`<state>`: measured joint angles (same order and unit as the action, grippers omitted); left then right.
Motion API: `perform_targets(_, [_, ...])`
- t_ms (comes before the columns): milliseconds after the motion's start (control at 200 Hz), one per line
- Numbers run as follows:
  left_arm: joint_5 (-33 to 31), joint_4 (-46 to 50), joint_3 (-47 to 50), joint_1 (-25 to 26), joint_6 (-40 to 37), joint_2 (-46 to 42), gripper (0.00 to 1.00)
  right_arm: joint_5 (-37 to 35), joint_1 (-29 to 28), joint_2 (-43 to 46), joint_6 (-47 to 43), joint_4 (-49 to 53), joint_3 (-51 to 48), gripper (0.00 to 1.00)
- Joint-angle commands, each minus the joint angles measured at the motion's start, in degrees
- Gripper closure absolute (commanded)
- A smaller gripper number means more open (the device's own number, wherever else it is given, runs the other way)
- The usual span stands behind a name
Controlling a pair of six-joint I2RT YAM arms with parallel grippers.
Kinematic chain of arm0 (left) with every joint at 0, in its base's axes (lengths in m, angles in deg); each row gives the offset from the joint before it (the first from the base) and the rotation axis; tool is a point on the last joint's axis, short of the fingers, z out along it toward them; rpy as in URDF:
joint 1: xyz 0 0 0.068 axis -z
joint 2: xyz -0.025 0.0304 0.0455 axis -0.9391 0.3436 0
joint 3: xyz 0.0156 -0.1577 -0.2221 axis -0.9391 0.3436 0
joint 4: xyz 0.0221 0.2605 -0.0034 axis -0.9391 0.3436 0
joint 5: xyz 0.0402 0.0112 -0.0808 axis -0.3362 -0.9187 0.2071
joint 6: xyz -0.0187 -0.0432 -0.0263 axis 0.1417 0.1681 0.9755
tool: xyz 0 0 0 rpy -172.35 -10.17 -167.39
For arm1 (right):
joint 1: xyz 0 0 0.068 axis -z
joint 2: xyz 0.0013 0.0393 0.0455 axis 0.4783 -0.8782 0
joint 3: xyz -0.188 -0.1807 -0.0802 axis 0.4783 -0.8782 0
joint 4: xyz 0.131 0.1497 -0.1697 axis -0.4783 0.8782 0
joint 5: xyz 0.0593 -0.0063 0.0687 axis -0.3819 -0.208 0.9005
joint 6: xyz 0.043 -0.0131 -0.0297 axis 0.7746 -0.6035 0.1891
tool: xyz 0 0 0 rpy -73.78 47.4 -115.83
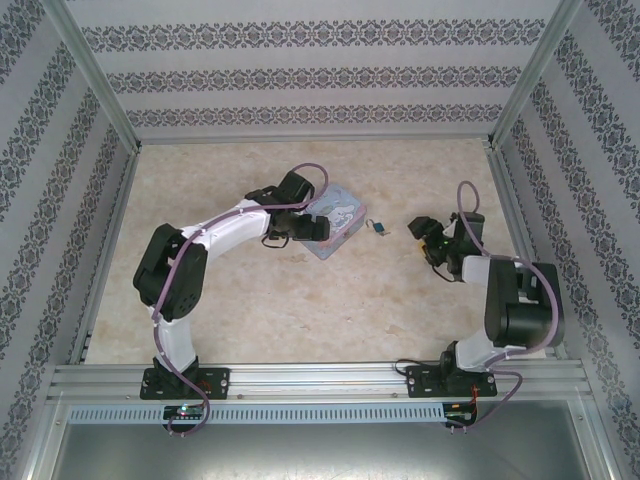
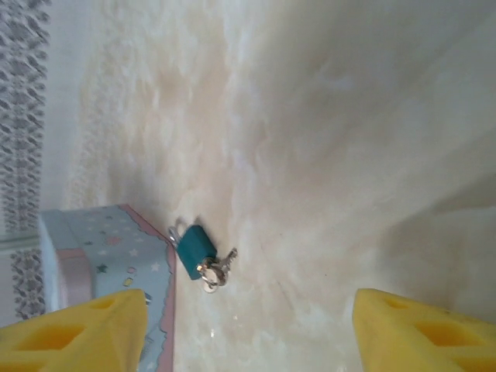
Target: Unlock a padlock with a key
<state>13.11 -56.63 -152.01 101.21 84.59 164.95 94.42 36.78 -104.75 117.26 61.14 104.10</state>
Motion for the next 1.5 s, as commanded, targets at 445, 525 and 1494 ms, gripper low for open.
perform_targets(445, [-7.96,3.62,1.12,-8.70,-6.31,-19.52,0.00,-14.54,2.76,22.82,-15.73,24.47,9.71,0.02])
perform_targets(525, [-11.16,1.24,4.30,-10.20,-7.41,-23.18,0.00,-21.51,2.78,25.20,-17.66,25.12,9.81,0.02])
perform_targets(1494, [-27.60,-71.50,57.51,-26.35,-26.78,-30.51,0.00,-42.38,-6.18,10.52,-43.21,-17.20,-6.66,0.02])
